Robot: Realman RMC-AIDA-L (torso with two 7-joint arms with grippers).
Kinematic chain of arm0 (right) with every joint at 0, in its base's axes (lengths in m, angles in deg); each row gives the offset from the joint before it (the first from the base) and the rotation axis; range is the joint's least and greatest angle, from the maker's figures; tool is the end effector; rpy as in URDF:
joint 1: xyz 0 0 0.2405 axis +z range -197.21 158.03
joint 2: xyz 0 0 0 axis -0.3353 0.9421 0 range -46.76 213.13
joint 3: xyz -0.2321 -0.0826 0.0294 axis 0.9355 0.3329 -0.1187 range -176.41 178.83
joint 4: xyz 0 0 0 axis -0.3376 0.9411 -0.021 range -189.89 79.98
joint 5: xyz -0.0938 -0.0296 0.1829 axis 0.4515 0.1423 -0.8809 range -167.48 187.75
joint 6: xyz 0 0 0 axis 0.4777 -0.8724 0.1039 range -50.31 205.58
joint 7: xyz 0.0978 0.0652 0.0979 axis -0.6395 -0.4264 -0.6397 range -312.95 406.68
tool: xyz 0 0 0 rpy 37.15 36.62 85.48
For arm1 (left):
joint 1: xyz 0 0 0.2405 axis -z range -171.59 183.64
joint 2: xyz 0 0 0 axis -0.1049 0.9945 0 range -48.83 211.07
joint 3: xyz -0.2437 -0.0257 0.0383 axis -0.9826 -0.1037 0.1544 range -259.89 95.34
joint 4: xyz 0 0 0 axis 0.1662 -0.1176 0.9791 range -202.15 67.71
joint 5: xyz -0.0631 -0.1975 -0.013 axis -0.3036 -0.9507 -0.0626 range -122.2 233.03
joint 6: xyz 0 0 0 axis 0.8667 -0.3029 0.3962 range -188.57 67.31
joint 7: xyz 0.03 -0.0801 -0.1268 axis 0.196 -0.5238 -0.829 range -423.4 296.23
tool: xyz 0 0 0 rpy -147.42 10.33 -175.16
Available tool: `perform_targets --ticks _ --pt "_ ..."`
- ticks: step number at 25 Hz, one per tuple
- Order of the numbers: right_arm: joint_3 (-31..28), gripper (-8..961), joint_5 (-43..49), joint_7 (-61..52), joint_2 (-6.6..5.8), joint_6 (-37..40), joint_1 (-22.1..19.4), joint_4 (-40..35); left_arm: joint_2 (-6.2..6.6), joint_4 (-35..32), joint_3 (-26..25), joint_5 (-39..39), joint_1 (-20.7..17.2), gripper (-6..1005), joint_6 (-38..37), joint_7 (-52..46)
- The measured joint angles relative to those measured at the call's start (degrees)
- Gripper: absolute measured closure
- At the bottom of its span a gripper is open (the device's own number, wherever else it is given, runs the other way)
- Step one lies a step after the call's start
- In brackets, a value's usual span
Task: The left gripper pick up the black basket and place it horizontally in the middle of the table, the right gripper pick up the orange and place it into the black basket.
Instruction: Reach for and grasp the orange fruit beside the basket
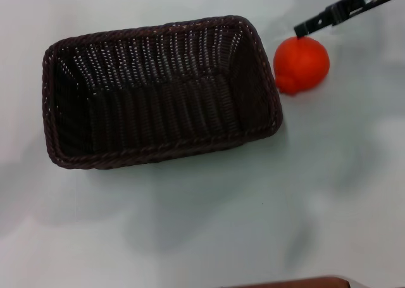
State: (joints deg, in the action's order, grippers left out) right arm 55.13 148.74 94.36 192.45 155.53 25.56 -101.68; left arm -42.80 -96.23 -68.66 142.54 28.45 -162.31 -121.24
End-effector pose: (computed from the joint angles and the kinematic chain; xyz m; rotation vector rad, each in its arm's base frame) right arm 0.2265 0.4222 0.0564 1.2918 2.7409 0.6485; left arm -0.2704 0.2924 0.0631 -1.8599 -0.3838 -1.3433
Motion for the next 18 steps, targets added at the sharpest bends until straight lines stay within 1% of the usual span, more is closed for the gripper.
perform_targets --ticks 3,11,13,15,18 --pt "0.92 179 4.47 -0.56 1.92 -0.16 1.16 -0.29 0.08 1.41 0.04 -0.17 0.18 180 0.03 0.11" --pt "1.55 188 14.98 -1.54 5.72 -3.72 3.89 0.79 0.10 1.80 -0.33 -0.26 -0.21 185 -0.03 -0.52" --pt "2.35 190 16.31 -1.67 6.41 -5.47 4.18 1.74 0.09 1.80 -0.35 -0.27 -0.30 186 -0.03 -0.63" --pt "3.51 192 16.74 -1.68 6.80 -6.82 4.35 2.84 0.08 1.82 -0.35 -0.28 -0.36 186 -0.03 -0.79" --pt "4.43 301 16.85 -1.40 7.36 -7.96 4.43 3.48 0.08 1.84 -0.24 -0.29 -0.36 187 -0.03 -1.43"
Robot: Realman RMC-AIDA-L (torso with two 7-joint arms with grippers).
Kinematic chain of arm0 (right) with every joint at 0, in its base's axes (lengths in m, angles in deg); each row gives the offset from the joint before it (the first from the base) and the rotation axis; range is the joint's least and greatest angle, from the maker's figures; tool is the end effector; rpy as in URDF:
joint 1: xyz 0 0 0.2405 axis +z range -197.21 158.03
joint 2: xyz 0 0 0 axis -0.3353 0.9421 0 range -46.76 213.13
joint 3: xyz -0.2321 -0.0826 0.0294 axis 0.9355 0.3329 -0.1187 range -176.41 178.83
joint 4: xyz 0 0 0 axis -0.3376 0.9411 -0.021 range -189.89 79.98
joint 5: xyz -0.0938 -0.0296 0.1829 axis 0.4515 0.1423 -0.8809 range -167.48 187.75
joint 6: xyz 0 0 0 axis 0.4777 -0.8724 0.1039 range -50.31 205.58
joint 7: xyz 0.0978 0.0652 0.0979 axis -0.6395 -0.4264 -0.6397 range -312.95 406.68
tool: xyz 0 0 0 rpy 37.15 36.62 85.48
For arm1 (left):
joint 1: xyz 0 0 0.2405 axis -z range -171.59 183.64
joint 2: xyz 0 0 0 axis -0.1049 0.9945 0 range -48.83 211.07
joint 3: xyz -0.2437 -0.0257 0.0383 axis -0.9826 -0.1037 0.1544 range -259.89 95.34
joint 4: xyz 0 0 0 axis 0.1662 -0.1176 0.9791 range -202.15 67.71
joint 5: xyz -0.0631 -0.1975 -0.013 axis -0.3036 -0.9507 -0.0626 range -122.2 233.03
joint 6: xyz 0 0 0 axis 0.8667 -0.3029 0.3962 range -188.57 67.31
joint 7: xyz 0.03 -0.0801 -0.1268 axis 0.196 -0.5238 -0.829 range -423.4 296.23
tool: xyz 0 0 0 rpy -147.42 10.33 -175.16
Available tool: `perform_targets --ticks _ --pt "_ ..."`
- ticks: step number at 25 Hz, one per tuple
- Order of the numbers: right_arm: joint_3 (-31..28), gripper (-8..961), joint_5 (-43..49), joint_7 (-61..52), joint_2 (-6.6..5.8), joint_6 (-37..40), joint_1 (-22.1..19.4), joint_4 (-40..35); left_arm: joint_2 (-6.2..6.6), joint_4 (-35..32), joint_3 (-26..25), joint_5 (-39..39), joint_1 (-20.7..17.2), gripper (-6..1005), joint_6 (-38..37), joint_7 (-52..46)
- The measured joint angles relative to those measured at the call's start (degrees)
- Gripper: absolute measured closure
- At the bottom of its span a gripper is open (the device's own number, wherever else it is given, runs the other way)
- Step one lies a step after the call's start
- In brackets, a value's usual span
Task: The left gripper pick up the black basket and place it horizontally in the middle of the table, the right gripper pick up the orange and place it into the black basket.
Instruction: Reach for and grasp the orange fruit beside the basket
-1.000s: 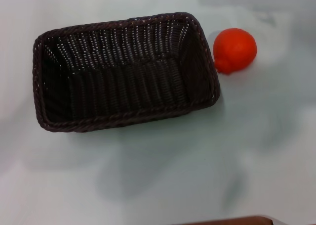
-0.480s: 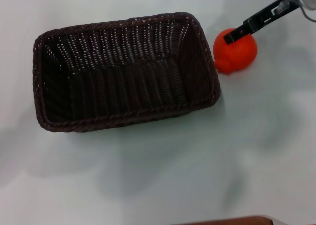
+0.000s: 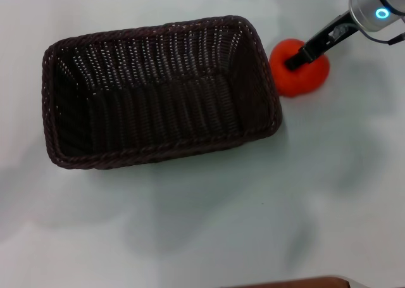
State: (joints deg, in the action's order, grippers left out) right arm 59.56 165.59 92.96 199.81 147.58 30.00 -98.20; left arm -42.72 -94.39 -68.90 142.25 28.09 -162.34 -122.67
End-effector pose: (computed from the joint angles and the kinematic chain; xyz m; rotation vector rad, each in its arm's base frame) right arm 0.2257 0.4224 -0.0021 1.0409 2.5711 0.6609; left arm -0.2731 0.2897 0.0594 -1.8419 -0.4421 -1.3794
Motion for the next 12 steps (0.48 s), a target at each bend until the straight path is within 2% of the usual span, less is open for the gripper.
perform_targets --ticks 8,12 --pt "-0.20 594 -1.04 0.61 0.35 0.13 -0.17 -0.52 0.07 0.02 0.22 0.00 0.47 188 0.12 -0.68" --pt "-0.40 618 -1.10 0.83 0.50 -0.34 -0.15 -0.52 0.09 0.02 0.24 0.00 0.69 189 0.54 -0.76"
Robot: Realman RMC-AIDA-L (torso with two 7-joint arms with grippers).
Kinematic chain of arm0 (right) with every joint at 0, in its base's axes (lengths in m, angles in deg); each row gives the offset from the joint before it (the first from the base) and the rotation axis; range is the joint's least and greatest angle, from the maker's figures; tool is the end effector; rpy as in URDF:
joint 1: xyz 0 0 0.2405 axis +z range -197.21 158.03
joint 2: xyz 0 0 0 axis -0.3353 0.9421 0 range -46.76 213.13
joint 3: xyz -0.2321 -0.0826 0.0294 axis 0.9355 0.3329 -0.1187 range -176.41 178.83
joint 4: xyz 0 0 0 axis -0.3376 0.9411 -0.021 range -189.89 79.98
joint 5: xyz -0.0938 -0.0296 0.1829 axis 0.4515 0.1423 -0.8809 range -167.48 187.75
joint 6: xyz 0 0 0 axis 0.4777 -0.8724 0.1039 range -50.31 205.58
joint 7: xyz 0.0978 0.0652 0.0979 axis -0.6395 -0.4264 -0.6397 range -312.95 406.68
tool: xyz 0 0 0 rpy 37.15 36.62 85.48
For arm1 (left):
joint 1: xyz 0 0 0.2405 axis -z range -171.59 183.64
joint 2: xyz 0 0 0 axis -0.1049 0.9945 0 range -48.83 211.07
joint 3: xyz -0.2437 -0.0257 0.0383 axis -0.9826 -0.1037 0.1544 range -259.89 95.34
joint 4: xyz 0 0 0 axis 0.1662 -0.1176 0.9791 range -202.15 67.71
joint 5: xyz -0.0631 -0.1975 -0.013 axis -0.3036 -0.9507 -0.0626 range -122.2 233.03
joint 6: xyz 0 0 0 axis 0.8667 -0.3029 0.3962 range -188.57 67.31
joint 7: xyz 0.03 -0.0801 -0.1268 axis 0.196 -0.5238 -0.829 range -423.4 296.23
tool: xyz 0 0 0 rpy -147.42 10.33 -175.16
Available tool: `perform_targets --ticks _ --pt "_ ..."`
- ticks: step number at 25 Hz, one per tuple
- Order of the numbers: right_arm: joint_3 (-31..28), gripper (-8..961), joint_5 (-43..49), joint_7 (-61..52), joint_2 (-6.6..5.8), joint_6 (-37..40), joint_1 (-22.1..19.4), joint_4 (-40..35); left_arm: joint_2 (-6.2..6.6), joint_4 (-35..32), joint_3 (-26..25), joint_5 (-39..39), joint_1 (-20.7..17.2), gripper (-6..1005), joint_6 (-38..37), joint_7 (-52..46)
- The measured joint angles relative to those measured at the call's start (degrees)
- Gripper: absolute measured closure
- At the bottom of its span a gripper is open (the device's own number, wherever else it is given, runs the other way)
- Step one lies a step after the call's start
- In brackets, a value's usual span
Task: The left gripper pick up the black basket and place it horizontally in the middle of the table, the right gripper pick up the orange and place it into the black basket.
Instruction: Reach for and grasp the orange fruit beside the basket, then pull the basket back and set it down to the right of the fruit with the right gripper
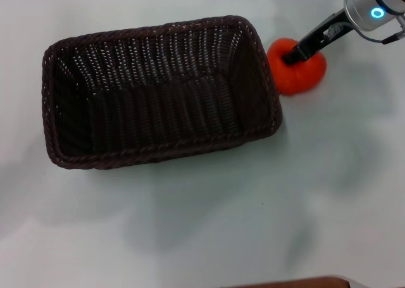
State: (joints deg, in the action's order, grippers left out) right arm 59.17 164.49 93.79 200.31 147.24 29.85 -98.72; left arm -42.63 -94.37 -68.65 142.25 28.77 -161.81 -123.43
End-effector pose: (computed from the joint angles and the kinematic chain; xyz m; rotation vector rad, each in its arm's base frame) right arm 0.2213 0.4229 -0.0049 1.0368 2.6022 0.6620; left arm -0.2705 0.2940 0.0591 -1.8497 -0.4511 -1.3876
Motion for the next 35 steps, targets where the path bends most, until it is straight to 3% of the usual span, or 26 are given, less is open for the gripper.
perform_targets --ticks 8,13,14,17,20,22,25,29,35 --pt "-0.88 684 -0.79 0.99 -0.01 0.00 -0.32 -0.60 0.10 -0.20 -0.16 0.00 0.15 192 0.02 -0.59" --pt "-7.41 748 -5.00 1.42 -0.49 -1.76 -2.44 -3.96 0.09 -0.18 -0.35 0.00 0.17 195 0.00 -0.60" --pt "-10.33 758 -11.03 2.43 -0.59 -3.22 -4.10 -5.79 0.09 -0.15 -0.40 0.00 0.17 195 0.03 -0.61" --pt "-11.77 778 -20.86 6.10 -0.43 -3.61 -6.16 -7.40 0.09 -0.02 -0.51 0.00 0.19 196 0.17 -0.62" --pt "-11.69 798 -37.15 15.17 0.92 -2.29 -9.16 -9.15 0.09 0.00 -0.53 0.00 0.19 198 0.22 -0.62" --pt "-11.06 816 -46.56 21.82 2.04 0.85 -10.30 -9.02 0.09 0.00 -0.53 0.00 0.19 199 0.26 -0.62" --pt "-6.25 843 -60.35 32.28 2.48 9.00 -9.80 -4.28 0.09 0.00 -0.53 0.00 0.09 201 0.33 -0.62" --pt "-0.59 853 -65.79 37.37 2.60 11.34 -8.72 -1.24 0.09 -0.01 -0.53 0.00 -0.14 202 0.41 -0.62" --pt "7.52 868 -67.11 38.76 2.73 8.36 -6.66 1.78 0.09 0.20 -0.53 0.00 -0.34 205 0.47 -0.62"
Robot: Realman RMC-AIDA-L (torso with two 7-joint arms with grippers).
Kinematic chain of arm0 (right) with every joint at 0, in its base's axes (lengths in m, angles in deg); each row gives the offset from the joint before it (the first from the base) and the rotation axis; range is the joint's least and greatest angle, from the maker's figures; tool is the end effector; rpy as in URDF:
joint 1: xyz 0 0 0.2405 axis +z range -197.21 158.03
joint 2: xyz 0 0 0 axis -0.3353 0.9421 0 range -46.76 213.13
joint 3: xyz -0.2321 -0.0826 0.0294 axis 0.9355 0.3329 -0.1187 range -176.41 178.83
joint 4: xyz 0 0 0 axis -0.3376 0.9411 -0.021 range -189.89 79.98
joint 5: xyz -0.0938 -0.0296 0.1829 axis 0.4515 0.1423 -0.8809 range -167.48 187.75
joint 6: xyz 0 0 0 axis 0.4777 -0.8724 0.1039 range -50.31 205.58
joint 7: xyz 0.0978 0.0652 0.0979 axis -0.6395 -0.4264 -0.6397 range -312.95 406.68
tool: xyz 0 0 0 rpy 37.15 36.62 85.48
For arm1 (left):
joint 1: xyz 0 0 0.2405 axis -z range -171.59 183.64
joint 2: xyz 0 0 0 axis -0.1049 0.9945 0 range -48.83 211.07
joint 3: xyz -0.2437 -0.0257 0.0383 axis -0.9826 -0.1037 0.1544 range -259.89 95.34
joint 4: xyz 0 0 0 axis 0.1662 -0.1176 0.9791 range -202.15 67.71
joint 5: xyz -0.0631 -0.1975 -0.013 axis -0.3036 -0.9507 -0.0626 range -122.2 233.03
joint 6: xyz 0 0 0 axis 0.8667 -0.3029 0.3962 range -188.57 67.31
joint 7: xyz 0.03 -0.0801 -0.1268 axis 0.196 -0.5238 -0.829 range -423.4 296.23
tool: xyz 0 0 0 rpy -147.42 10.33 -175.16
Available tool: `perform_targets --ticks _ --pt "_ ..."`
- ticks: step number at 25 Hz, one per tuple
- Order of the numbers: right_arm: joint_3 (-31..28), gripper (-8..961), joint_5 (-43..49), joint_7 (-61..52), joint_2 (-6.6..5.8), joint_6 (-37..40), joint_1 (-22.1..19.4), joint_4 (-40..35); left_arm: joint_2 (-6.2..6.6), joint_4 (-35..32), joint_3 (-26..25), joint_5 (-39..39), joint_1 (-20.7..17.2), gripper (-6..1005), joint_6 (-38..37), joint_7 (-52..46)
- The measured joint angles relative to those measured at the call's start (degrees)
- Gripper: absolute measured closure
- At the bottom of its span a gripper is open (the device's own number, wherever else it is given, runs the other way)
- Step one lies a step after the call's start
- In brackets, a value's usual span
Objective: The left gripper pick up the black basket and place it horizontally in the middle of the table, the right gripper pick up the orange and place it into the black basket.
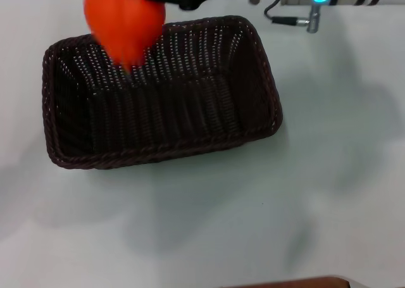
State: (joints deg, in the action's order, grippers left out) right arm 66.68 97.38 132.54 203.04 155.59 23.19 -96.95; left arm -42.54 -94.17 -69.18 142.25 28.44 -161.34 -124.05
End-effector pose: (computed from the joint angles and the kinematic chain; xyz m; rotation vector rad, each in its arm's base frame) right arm 0.0991 0.3816 -0.0274 -0.4414 -2.4136 -0.1376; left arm -0.2744 0.2931 0.0602 -1.8342 -0.4758 -1.3846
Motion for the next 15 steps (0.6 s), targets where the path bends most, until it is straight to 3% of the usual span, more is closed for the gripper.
perform_targets --ticks 2,7,9,15 --pt "0.59 873 -0.08 0.03 0.01 -0.22 0.10 0.21 0.00 0.07 0.00 0.00 -0.04 207 0.00 0.00" --pt "0.01 652 -0.79 0.01 0.00 0.05 -0.56 0.25 0.00 0.24 0.00 0.00 -0.17 234 0.00 0.00" --pt "-1.03 428 -3.32 1.08 -0.16 0.19 -2.30 0.25 -0.01 0.30 0.00 0.00 -0.27 248 -0.03 0.00" --pt "-4.98 189 -13.73 10.02 0.07 -0.08 -8.00 2.08 -0.21 0.56 -1.67 0.00 -0.50 248 -0.42 0.34"
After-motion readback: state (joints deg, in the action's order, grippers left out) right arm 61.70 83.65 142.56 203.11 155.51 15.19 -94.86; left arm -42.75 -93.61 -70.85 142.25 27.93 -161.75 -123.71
